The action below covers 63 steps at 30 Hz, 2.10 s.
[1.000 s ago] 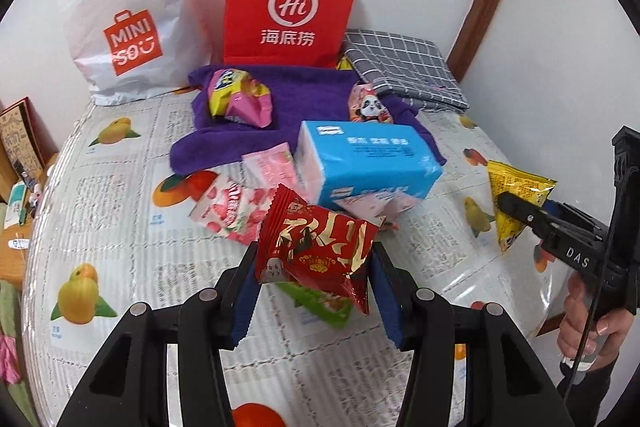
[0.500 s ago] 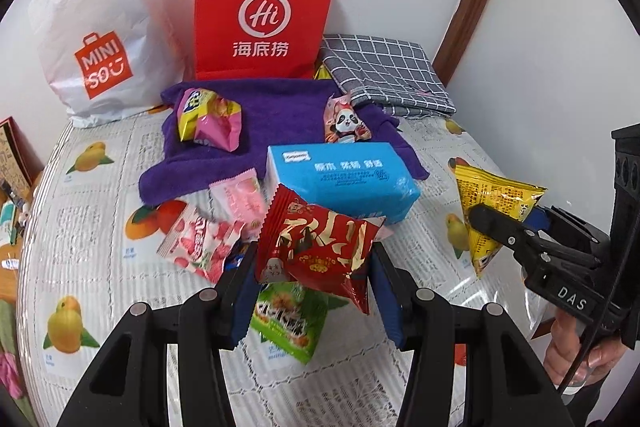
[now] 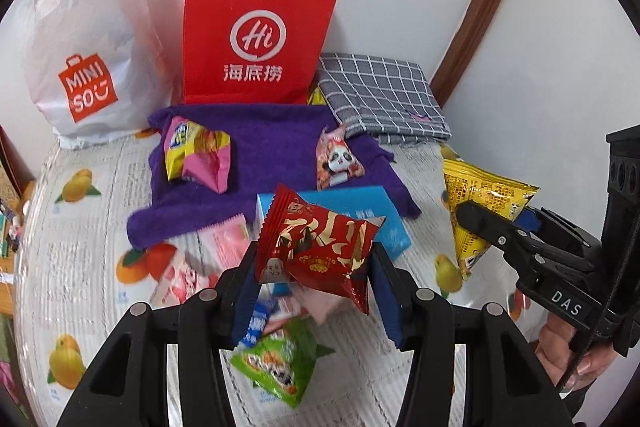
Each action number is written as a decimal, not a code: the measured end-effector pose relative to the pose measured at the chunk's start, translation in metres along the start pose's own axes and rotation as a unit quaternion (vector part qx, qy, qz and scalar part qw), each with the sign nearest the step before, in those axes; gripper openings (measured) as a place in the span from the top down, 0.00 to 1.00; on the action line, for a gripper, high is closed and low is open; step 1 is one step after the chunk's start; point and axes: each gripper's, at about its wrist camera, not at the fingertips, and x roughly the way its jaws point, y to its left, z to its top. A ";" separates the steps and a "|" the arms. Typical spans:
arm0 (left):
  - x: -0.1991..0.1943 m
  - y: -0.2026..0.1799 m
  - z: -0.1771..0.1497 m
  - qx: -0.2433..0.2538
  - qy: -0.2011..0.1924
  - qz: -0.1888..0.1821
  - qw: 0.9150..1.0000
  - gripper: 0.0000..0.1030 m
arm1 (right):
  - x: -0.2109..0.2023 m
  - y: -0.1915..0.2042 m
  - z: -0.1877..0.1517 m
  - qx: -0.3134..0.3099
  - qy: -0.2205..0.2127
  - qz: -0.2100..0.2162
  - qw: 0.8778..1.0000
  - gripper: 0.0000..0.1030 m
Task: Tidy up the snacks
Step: 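Carry the red bag in the left tool while the right tool carries the yellow bag, then lower the red bag onto the towel with the left tool while the right tool holds the yellow bag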
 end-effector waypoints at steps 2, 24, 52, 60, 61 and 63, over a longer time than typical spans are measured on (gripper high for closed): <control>0.002 -0.002 0.010 0.003 -0.003 0.002 1.000 0.52 | 0.004 0.001 0.010 -0.006 -0.002 0.001 1.000 0.54; 0.044 0.005 0.074 -0.012 -0.008 -0.005 1.000 0.52 | 0.060 -0.009 0.074 0.000 0.003 0.019 1.000 0.54; 0.100 0.064 0.105 -0.057 0.023 0.046 0.997 0.52 | 0.142 -0.033 0.102 -0.003 0.067 0.056 0.996 0.54; 0.105 0.068 0.103 -0.061 0.028 0.051 0.996 0.52 | 0.158 -0.058 0.085 0.013 0.068 0.038 0.997 0.54; 0.107 0.068 0.103 -0.062 0.029 0.053 0.996 0.52 | 0.160 -0.060 0.085 0.015 0.069 0.037 0.997 0.54; 0.110 0.069 0.102 -0.063 0.032 0.054 0.996 0.52 | 0.163 -0.066 0.084 0.018 0.065 0.028 0.997 0.54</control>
